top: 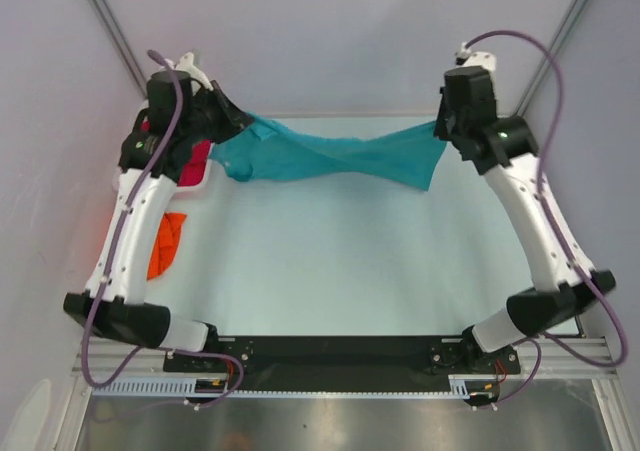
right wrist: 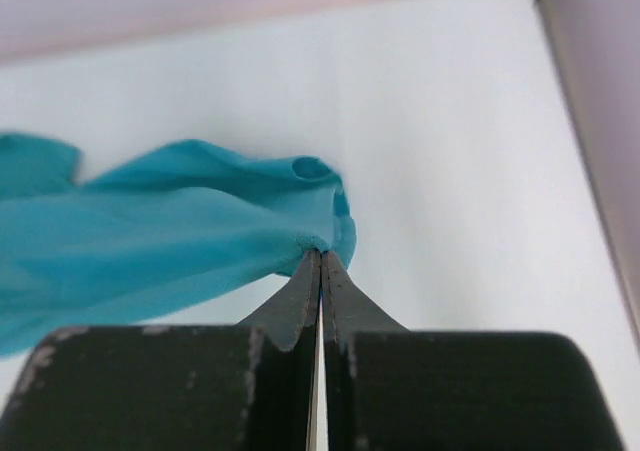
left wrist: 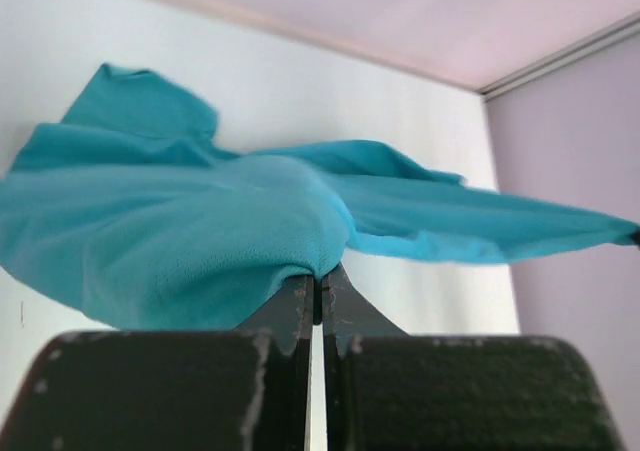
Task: Fold and stack the t-shirts
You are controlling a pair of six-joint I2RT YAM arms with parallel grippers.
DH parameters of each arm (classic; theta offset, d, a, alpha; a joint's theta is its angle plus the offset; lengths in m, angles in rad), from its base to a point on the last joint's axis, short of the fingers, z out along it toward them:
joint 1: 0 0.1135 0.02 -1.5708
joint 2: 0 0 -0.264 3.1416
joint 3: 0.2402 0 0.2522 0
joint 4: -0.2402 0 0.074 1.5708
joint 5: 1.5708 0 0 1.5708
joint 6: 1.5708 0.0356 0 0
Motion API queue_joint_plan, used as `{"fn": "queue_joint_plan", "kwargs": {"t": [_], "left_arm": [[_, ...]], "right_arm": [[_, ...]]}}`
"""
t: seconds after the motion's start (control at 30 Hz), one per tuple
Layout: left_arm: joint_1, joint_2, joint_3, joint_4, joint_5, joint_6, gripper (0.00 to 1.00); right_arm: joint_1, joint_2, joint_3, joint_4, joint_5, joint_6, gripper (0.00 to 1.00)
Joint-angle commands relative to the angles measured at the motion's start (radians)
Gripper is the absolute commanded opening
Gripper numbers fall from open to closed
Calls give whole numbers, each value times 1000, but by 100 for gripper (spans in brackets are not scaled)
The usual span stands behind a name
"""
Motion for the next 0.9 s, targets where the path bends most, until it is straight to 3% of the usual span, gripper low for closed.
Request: {"fn": "queue_joint_plan", "kwargs": {"t": [0.0, 0.13, 0.33, 0.53, 0.7, 0.8, 0.87], "left_arm": [[9, -161, 58, -137, 61, -11, 0], [9, -348, 19, -174, 84, -61, 0], [10, -413, 51, -234, 77, -63, 0], [13, -215, 171, -214, 55, 0, 0], [53, 105, 306, -171, 106, 43, 0], [87, 288, 522, -192, 135, 54, 0], [117, 507, 782, -221, 167, 43, 0]], "right_arm": [[53, -155, 141, -198, 112, -12, 0], [146, -270, 210, -283, 164, 37, 0], [162, -297, 251, -321, 173, 60, 0], [140, -179, 208, -204, 157, 22, 0], [-24, 3, 266, -98, 28, -21, 0], [-96, 152, 352, -55, 9, -56, 0], [-133, 253, 510, -60, -6, -70, 0]]}}
